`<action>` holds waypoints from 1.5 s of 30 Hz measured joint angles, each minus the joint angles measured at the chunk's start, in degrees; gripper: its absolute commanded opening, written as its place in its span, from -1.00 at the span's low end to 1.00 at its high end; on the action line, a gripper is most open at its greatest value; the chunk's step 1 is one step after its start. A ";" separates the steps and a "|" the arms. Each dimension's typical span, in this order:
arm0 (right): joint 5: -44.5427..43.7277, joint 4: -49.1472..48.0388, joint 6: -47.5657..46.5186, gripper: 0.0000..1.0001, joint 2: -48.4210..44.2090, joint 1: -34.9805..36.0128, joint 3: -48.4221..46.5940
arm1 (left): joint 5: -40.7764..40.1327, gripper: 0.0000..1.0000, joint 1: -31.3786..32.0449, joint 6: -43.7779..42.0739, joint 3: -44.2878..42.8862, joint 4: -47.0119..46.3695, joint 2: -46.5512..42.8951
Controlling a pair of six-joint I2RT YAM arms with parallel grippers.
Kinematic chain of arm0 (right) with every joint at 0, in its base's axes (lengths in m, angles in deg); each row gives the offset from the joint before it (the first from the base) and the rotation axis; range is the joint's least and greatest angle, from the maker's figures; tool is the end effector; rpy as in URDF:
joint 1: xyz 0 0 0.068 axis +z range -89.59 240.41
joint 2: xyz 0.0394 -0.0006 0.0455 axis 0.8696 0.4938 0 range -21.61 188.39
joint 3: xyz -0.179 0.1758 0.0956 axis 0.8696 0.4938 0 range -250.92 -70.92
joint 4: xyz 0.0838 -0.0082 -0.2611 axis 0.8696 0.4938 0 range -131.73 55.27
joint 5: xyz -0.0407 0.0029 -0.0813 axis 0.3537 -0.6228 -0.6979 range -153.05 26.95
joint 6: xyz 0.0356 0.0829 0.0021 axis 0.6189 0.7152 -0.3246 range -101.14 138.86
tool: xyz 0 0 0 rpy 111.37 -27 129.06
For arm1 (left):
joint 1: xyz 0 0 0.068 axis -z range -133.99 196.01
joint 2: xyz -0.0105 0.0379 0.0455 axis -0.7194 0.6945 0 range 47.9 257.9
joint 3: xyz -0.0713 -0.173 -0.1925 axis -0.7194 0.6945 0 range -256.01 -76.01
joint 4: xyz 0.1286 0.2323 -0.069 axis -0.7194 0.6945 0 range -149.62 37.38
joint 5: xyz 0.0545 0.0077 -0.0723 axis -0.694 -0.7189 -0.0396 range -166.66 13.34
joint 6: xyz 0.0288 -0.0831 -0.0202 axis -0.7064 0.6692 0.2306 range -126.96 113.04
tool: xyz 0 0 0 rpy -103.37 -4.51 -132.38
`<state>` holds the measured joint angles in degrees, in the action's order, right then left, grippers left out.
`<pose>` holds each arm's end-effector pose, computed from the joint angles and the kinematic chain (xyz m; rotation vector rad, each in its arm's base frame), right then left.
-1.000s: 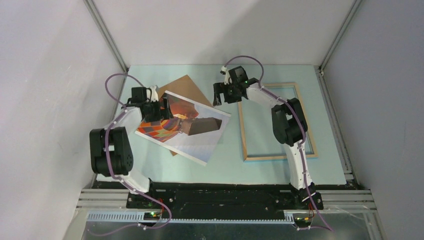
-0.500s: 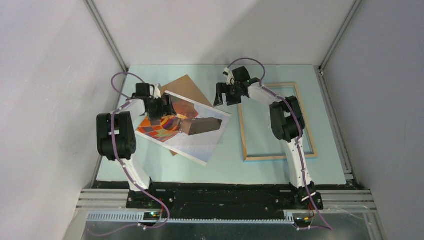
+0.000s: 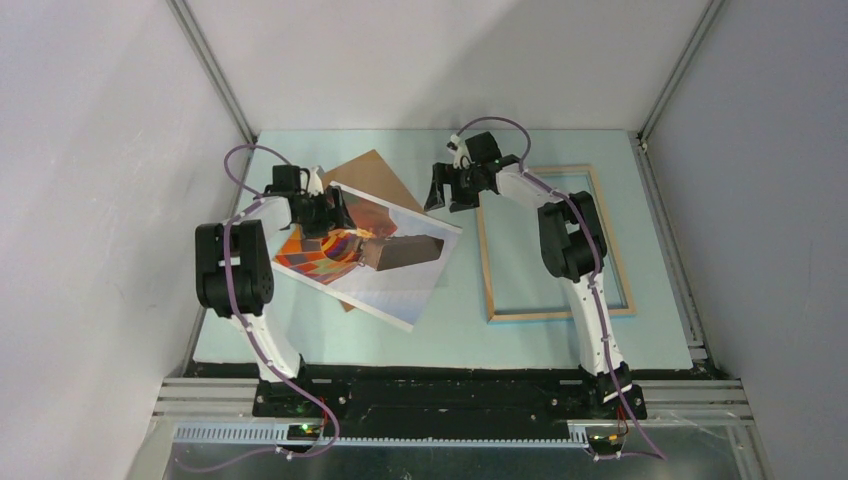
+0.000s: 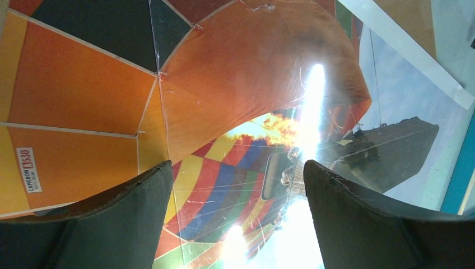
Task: Put the photo into the frame
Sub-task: Pick up the photo frame item at the center of the board.
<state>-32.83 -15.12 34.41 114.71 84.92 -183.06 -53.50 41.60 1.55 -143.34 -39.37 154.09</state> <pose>0.4919 0.2689 0.1302 -0.4377 2.4884 0.9446 0.4086 -0.0003 0.1199 -0.1445 2.5659 -0.5509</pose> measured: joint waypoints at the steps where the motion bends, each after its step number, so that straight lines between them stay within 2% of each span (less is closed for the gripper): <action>1: 0.39 -0.11 0.42 0.84 0.26 -0.13 -0.07 | 0.04 0.83 0.02 0.11 0.00 -0.02 0.00; 18: 6.64 -3.72 6.54 0.78 2.38 -1.95 -0.17 | 1.09 0.84 1.01 0.50 0.02 -0.02 0.02; 26: 15.13 -17.77 18.08 0.61 0.66 -4.74 9.88 | 1.66 0.84 1.46 0.48 0.09 -0.02 0.02; 31: 18.67 -23.06 24.28 0.53 -0.63 -4.92 14.99 | 2.40 0.84 2.16 0.48 0.11 0.02 0.02; 36: 20.37 -26.05 26.95 0.37 -0.81 -4.94 16.68 | 2.62 0.84 2.38 0.46 0.15 0.02 0.04; 45: 21.16 -27.32 26.84 -0.22 -1.38 -5.22 16.79 | 2.64 0.84 2.43 0.02 0.26 -0.02 0.02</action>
<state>-11.67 -42.44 61.25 113.33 79.70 -166.27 -50.86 44.03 1.57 -143.08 -39.39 154.11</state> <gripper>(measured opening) 0.491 0.920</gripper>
